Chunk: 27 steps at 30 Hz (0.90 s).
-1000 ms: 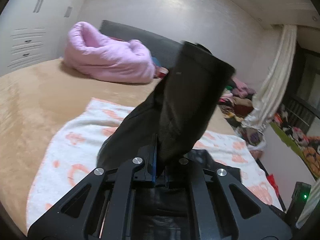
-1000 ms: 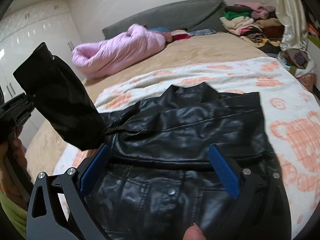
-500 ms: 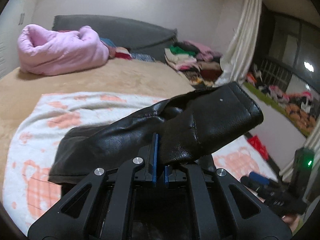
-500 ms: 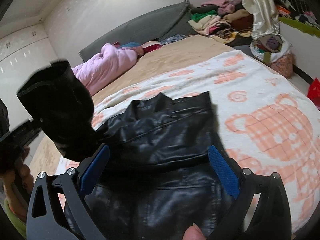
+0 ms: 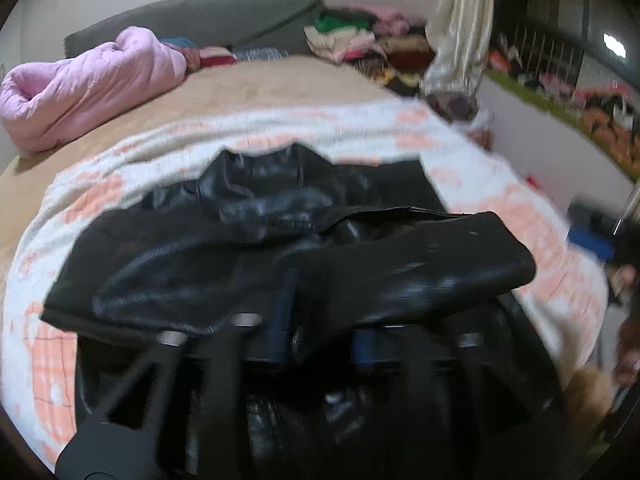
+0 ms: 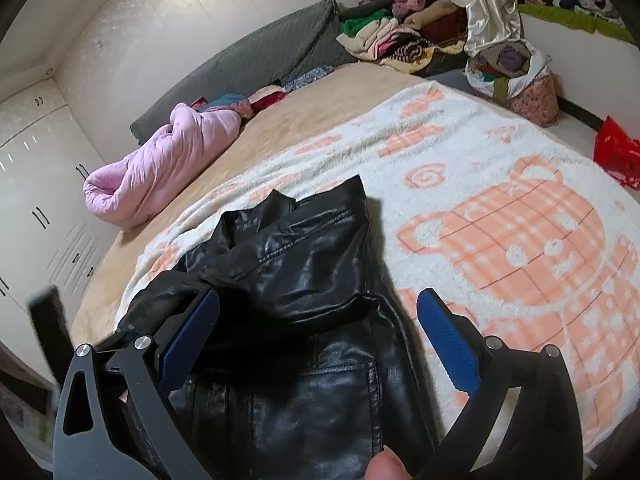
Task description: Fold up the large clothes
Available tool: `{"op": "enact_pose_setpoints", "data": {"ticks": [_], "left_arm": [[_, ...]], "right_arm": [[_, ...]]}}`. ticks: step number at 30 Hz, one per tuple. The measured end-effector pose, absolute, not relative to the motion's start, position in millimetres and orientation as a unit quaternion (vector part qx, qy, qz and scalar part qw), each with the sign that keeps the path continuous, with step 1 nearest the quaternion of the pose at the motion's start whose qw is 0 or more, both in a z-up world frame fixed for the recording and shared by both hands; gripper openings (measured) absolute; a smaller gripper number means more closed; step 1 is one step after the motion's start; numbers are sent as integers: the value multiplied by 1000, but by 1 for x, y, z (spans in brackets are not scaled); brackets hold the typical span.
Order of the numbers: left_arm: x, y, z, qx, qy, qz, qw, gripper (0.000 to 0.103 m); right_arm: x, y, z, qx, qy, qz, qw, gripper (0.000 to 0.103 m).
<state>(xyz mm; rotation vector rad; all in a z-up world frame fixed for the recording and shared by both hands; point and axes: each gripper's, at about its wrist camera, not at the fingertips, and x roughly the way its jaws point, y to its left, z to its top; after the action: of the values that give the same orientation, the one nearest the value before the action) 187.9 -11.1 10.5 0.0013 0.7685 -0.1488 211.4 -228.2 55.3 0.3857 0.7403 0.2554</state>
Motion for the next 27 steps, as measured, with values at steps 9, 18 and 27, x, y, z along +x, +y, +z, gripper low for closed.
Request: {"op": "enact_pose_setpoints", "data": {"ticks": [9, 18, 27], "left_arm": [[168, -30, -35, 93, 415, -55, 903, 69], [130, 7, -26, 19, 419, -92, 903, 89], [142, 110, 31, -94, 365, -16, 926, 93]], "right_arm": [[235, -203, 17, 243, 435, 208, 842, 98], [263, -158, -17, 285, 496, 247, 782, 83], [270, -136, -7, 225, 469, 184, 834, 44]]}}
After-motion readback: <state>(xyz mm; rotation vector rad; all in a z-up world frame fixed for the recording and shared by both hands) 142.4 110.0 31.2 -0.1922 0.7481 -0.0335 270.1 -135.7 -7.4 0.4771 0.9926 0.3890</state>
